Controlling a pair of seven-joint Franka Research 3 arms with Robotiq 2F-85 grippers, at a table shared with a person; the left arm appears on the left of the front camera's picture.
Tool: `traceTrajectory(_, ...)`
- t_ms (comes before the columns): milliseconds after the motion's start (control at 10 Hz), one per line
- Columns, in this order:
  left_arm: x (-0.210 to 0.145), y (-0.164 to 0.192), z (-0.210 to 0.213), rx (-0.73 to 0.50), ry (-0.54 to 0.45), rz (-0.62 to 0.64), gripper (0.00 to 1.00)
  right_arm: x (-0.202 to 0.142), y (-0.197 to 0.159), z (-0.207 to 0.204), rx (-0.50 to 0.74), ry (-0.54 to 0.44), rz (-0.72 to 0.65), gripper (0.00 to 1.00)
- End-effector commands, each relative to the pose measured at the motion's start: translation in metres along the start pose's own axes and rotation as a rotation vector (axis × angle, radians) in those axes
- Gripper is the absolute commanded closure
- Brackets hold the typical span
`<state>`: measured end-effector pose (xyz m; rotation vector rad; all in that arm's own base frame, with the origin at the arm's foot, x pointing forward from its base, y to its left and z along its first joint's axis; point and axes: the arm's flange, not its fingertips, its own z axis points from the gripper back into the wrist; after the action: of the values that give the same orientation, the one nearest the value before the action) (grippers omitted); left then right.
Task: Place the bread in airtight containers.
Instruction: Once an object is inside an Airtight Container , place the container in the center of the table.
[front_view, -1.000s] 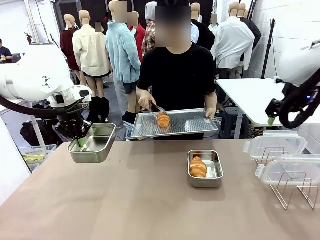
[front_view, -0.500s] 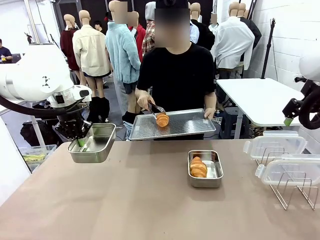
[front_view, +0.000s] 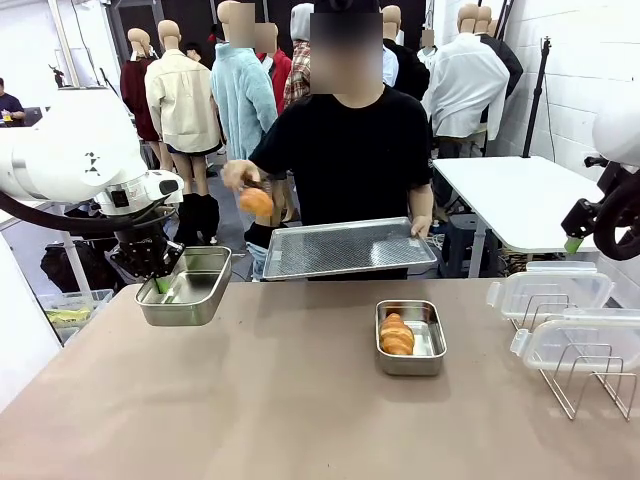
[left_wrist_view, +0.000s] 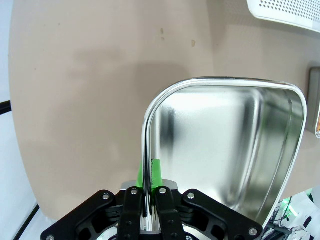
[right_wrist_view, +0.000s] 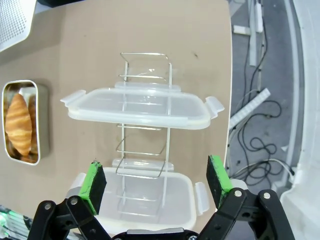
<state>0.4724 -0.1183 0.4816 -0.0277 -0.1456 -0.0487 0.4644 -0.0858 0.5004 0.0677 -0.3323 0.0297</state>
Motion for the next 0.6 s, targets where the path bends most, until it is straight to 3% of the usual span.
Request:
traceTrajectory(0,0.0008,0.0004,0.0034,0.001,-0.011,-0.001,1.0,0.0045,0.0019,-0.0001,-0.014,0.002,-0.013,0.0)
traceTrajectory(500,0.0008,0.0004,0.0034,0.001,-0.011,-0.001,1.0,0.0045,0.0019,-0.0001,-0.014,0.002,-0.013,0.0)
